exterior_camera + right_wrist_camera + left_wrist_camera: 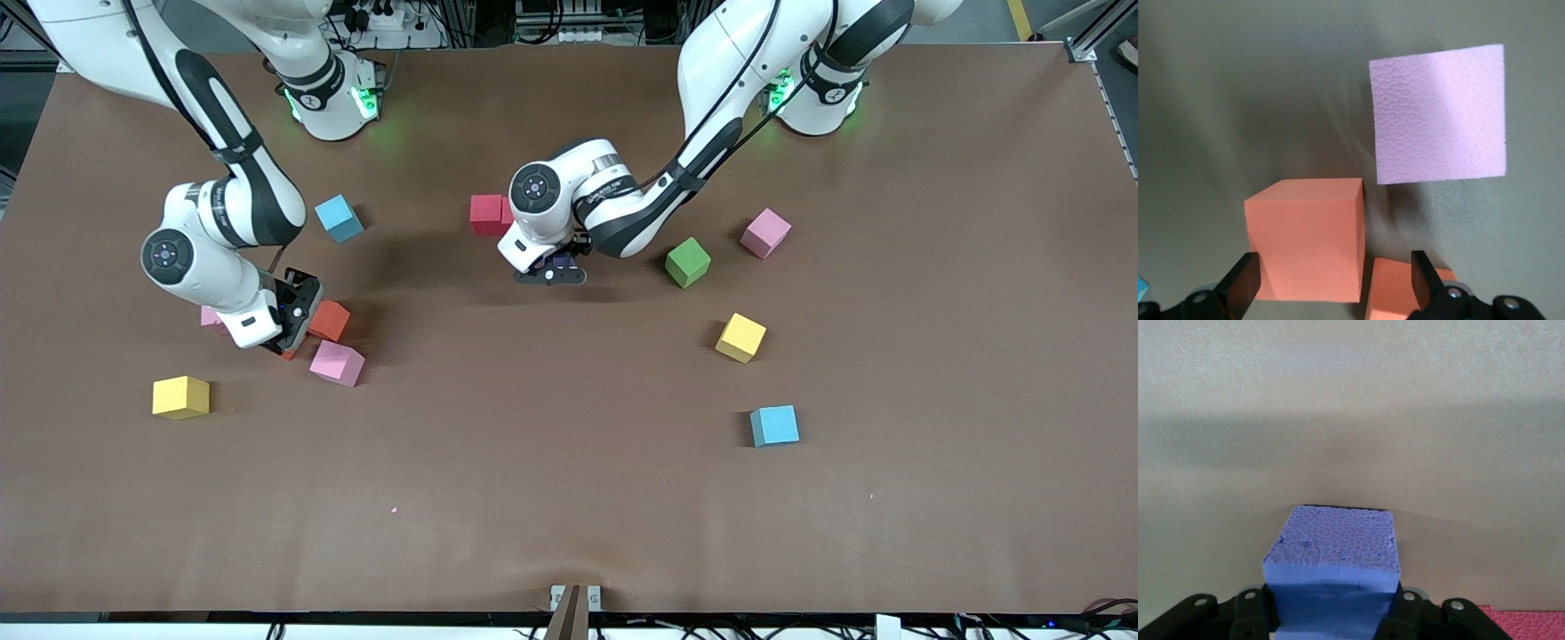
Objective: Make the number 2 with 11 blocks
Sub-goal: 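Place the purple cube below the row while the right gripper grasps orange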
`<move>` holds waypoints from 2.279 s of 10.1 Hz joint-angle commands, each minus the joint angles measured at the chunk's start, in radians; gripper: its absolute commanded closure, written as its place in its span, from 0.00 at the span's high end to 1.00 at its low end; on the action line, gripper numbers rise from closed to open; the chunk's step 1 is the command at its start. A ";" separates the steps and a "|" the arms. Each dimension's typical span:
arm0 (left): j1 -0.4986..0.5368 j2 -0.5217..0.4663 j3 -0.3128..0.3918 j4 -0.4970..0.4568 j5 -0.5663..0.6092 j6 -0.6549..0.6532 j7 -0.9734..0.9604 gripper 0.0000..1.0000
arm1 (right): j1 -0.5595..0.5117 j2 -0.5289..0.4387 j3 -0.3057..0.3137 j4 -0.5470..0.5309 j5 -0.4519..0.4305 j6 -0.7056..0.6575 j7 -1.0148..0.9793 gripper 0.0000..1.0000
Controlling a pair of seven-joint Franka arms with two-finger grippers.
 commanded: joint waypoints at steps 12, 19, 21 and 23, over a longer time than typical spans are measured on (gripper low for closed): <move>-0.047 0.026 0.011 0.038 0.007 0.016 -0.067 0.00 | -0.027 -0.007 0.061 -0.020 0.105 -0.074 -0.070 1.00; -0.053 0.027 0.014 0.047 0.012 0.016 -0.076 0.99 | -0.025 0.064 0.056 -0.031 0.102 0.141 -0.260 1.00; -0.041 0.004 0.014 0.047 0.007 0.016 -0.088 1.00 | -0.025 0.064 0.056 -0.037 0.104 0.139 -0.254 1.00; -0.011 -0.038 0.014 0.049 0.007 0.007 -0.096 1.00 | -0.027 0.064 0.053 -0.043 0.107 0.126 -0.222 1.00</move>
